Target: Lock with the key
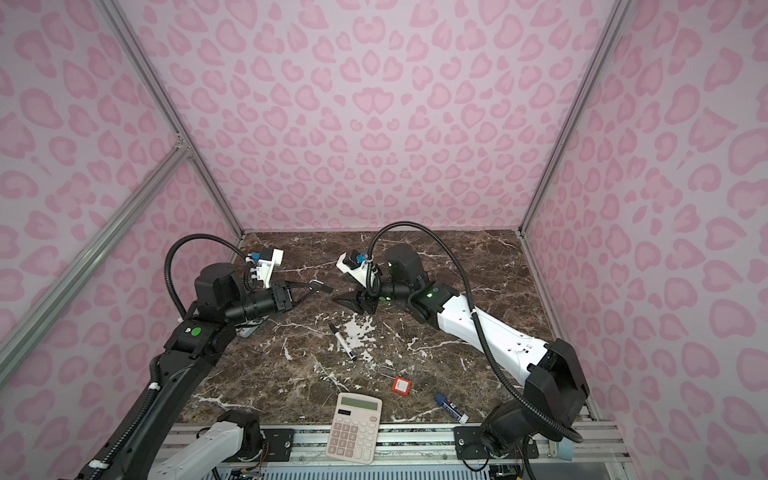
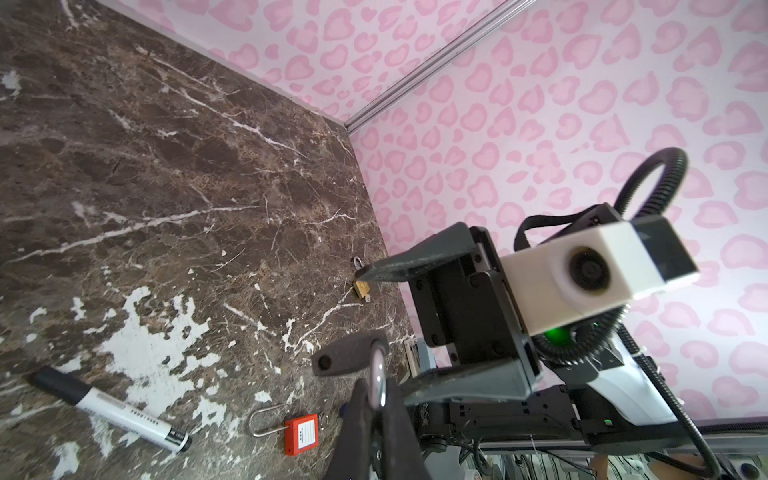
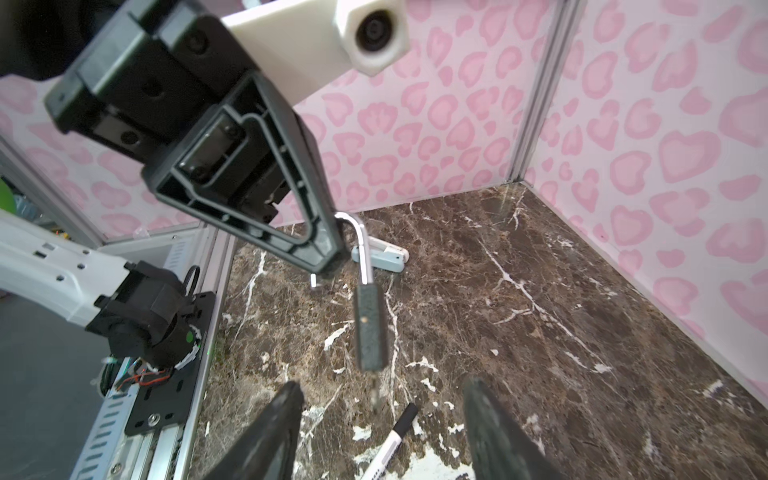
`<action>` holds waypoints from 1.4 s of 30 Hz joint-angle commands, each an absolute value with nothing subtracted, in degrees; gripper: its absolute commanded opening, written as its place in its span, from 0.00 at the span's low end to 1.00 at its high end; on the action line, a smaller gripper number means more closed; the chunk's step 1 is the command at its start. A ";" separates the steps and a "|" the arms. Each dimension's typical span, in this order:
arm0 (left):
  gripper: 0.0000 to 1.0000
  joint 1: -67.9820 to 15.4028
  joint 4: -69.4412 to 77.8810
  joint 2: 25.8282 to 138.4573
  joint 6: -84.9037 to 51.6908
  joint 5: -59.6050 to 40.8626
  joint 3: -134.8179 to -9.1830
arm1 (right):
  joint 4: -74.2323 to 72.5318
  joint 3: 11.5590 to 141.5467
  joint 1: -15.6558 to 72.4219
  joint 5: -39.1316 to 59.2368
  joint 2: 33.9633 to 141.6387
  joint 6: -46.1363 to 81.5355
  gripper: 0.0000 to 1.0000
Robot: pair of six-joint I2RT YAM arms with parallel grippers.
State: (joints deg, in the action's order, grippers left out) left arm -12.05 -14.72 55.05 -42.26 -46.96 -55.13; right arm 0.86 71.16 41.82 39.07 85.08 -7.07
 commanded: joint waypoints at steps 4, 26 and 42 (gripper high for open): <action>0.03 -12.69 -8.65 58.47 -41.99 -52.94 -60.06 | 0.52 73.23 41.51 43.08 84.63 -3.63 0.61; 0.17 -13.89 -9.19 61.58 -39.24 -53.10 -61.45 | 8.09 79.73 41.54 45.70 88.24 -5.77 0.04; 0.48 -13.91 -10.60 54.85 -17.32 -52.06 -57.88 | 29.28 87.32 39.43 47.27 87.35 -17.88 0.00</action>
